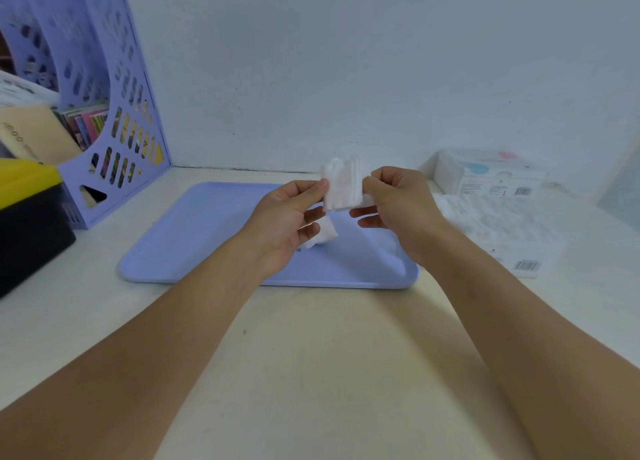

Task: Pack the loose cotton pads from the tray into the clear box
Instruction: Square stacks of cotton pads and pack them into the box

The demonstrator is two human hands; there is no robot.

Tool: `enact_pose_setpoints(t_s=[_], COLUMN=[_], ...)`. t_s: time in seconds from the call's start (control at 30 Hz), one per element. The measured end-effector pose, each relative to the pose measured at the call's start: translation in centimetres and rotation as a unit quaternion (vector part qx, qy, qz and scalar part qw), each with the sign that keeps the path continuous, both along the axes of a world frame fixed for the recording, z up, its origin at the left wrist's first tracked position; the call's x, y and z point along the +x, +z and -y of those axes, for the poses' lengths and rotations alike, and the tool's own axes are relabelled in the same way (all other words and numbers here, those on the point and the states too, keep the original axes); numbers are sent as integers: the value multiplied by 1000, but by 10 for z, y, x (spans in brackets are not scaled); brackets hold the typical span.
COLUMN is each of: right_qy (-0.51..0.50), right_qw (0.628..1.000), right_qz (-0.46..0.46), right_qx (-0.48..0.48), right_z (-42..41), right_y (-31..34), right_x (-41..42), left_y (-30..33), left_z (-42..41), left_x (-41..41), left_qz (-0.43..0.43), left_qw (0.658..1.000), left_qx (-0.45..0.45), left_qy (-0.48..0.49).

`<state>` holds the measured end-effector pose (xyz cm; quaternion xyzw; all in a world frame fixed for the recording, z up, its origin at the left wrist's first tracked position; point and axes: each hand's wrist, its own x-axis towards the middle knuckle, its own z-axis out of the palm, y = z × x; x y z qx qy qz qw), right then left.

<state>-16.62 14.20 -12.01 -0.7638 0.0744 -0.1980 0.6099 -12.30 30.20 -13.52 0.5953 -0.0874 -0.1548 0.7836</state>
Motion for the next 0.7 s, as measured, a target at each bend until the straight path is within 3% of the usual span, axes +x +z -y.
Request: enact_pose_setpoints(t_s=[0.23,0.4,0.7], right_qy=[-27,-45,-1], right_qw=[999,998,1000], right_qz=[-6,-20,-18], right_qx=[-31,-36,14], right_z=[-9,-11,-14], right_y=[-9,-9,1], right_x=[4,6,0], left_y=[-5,4,7], left_z=[13,16,13], left_x=[-11,-20,-18], left_qz=[-37,-69,-49], left_qw=[999,996,998], left_qx=[-3,-53,-50], left_qy=[21,-1,-4])
